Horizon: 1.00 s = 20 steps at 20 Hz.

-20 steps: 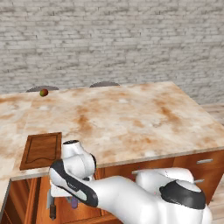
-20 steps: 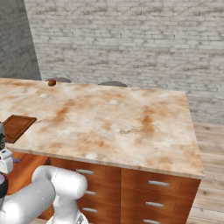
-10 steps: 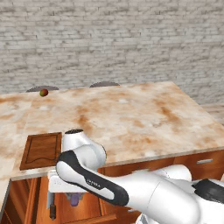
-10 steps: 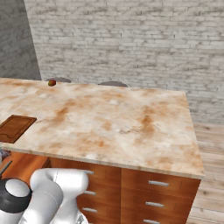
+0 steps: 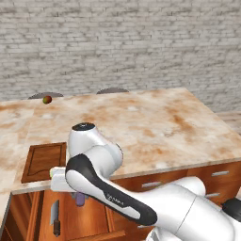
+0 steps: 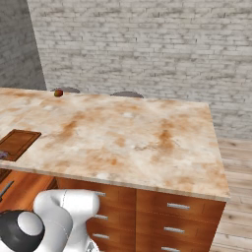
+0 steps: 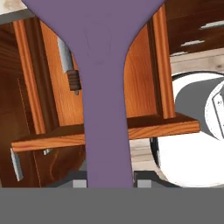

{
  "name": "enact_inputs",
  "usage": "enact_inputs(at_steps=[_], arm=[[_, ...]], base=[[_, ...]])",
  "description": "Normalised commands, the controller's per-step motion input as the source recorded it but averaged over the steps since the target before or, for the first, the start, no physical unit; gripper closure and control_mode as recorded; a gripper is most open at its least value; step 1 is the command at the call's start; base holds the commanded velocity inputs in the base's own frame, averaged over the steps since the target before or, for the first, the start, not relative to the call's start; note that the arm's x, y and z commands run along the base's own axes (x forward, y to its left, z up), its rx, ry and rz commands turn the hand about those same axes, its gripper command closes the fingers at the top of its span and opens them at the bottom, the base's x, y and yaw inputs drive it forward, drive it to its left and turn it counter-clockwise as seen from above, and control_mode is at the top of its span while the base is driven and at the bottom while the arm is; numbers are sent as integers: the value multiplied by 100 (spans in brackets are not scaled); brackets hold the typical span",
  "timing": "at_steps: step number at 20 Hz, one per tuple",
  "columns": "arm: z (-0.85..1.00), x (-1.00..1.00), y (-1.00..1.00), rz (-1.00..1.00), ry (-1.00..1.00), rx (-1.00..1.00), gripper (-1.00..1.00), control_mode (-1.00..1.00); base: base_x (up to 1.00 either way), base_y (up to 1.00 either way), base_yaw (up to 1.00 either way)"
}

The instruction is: Open the drawer on the left and place the cutting tools on the cutting board.

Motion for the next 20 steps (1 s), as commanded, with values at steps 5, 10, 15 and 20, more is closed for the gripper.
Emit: enact_inputs(at_steps=[5, 10, 15, 20], arm=[[23, 38, 0, 3, -1, 0, 100, -100], [5, 93, 0, 3, 8, 0, 100, -100], [-1, 100, 0, 2, 7, 0, 100, -100], [-17, 72, 3, 7, 1, 0, 100, -100]], base=[[0, 0, 0], [0, 0, 0], [0, 0, 0], [0, 0, 0]])
